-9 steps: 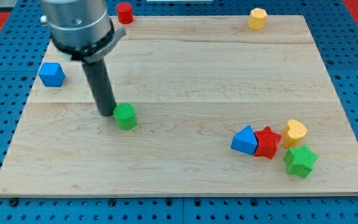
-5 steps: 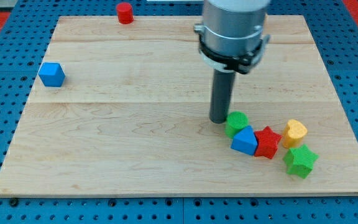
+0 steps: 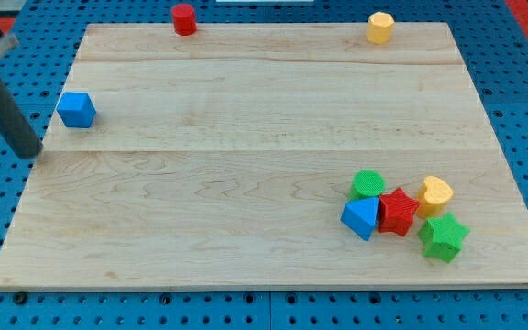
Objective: Slide the blue cube towards the group of blocks
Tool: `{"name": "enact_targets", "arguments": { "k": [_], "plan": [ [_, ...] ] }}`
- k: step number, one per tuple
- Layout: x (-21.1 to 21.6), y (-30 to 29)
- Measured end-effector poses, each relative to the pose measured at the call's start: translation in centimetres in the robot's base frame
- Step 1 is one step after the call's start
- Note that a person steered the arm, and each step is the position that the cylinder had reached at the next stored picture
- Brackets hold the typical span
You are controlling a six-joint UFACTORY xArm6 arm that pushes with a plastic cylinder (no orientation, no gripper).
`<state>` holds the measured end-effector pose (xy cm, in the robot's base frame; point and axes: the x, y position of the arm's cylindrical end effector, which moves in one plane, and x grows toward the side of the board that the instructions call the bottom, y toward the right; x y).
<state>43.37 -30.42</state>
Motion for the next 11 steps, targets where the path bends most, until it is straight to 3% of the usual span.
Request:
{"name": "enact_targets", "arguments": {
  "k": [2, 4, 5, 6, 8, 11],
  "plan": [
    [-7.7, 4.5],
    [-7.9, 21.8],
    [-8.3, 15.5],
    [-8.5, 14.1],
    [-2.4, 13.6],
    [-1.6, 4.1]
  ]
}}
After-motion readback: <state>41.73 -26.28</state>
